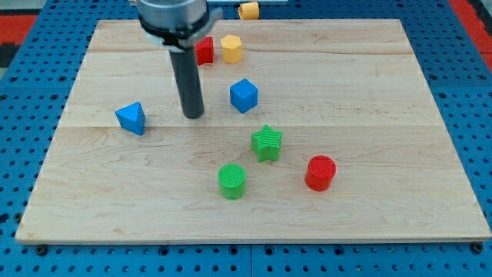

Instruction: Push blue triangle into blue cube

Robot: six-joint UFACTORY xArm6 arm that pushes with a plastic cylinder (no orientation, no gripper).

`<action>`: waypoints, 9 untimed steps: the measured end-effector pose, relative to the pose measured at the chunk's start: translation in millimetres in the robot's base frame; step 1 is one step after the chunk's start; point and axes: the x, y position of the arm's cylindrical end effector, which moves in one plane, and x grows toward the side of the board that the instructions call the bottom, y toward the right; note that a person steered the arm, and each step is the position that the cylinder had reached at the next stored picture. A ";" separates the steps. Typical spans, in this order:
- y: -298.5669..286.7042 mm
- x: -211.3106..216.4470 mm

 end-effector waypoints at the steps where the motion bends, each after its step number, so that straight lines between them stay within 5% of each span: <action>1: 80.5 12.6; 3: 1.8 -94.8; 4: -13.7 -97.2; 5: -44.0 -42.5; 6: -39.7 63.6; 7: -98.4 71.4; 9: -77.4 19.6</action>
